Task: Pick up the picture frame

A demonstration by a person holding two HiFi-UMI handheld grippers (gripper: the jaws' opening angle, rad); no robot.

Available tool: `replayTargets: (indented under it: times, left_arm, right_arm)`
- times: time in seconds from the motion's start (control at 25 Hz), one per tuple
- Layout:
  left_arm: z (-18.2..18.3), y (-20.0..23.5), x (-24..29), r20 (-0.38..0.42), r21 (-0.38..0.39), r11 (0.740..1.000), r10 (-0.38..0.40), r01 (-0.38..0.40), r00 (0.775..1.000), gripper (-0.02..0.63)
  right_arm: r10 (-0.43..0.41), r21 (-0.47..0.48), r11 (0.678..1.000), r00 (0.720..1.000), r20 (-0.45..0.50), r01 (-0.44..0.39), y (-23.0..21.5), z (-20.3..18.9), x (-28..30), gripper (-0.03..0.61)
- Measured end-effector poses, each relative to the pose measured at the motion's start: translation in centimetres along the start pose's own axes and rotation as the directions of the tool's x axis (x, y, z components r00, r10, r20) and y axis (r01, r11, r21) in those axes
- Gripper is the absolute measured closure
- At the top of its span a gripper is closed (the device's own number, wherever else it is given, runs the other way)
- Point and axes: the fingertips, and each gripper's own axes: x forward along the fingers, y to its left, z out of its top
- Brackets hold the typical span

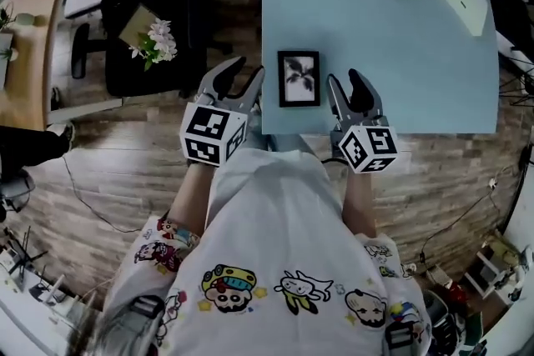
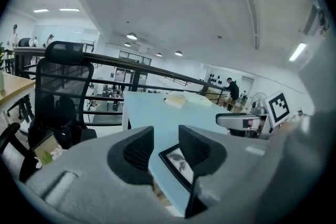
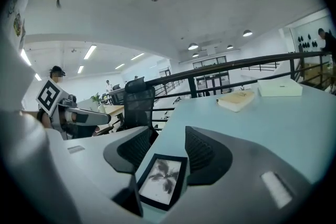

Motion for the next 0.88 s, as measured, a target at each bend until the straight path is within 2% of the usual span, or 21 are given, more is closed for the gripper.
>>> replayTargets:
  times: [0.32, 0.88]
  left_arm:
    - [-1.1, -2.5, 2.7, -0.049, -0.005, 0.999, -0.038, 0.038, 0.998, 0.472]
    - [-1.7, -3.3, 5.5, -0.079, -0.032, 0.999, -0.014, 0.012, 0.997, 0.472]
  right_arm:
    - [-0.005, 0.021, 1.000, 1.000, -0.017, 0.006, -1.9, -0.9, -0.9, 0.373]
    - [0.074, 0.028, 0.997, 0.995, -0.065, -0.072, -2.4, -2.1, 0.7, 0.377]
